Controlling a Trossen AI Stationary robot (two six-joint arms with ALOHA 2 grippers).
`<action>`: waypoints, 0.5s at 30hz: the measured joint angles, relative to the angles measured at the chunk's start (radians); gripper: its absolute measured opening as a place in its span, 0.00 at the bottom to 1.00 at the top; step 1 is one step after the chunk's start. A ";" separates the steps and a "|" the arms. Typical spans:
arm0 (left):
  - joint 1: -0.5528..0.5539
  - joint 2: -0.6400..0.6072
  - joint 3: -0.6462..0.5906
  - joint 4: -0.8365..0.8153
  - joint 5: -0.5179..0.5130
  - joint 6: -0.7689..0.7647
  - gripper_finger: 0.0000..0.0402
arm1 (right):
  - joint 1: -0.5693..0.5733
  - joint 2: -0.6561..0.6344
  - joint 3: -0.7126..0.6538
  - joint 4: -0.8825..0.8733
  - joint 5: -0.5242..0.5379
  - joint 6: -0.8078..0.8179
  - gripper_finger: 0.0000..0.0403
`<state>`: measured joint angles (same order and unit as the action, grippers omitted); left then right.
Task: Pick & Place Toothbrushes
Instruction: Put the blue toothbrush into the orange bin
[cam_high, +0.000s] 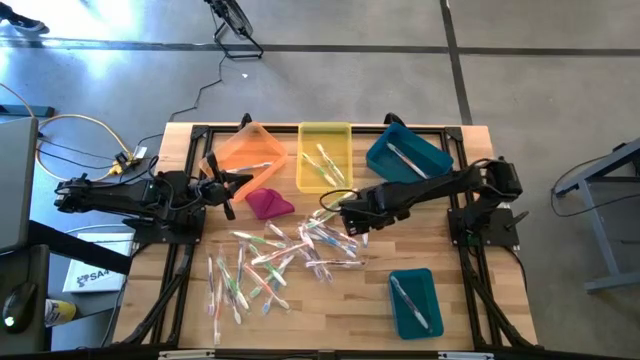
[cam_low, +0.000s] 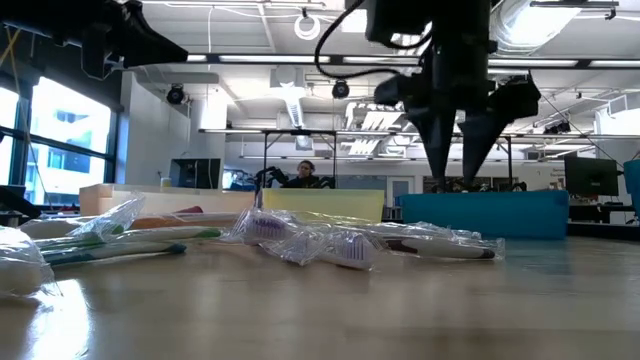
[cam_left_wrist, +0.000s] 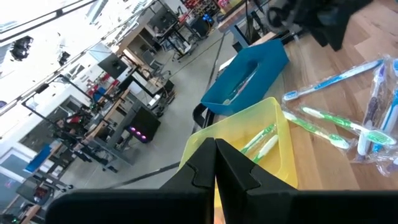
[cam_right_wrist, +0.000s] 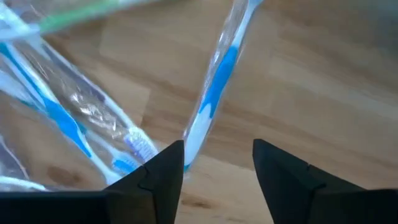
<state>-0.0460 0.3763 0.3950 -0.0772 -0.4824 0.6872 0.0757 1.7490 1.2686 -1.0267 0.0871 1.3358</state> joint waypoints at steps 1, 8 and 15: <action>0.000 0.000 0.000 0.000 0.000 0.000 0.01 | 0.000 0.014 0.000 0.001 -0.012 -0.002 0.45; 0.000 0.000 0.000 0.000 0.000 0.000 0.01 | 0.000 0.071 0.000 0.029 -0.060 -0.021 0.44; 0.000 0.000 0.000 0.000 0.000 0.000 0.01 | 0.000 0.075 -0.038 0.136 -0.046 -0.030 0.44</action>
<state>-0.0460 0.3767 0.3950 -0.0776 -0.4826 0.6872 0.0757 1.8240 1.2306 -0.8908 0.0413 1.3059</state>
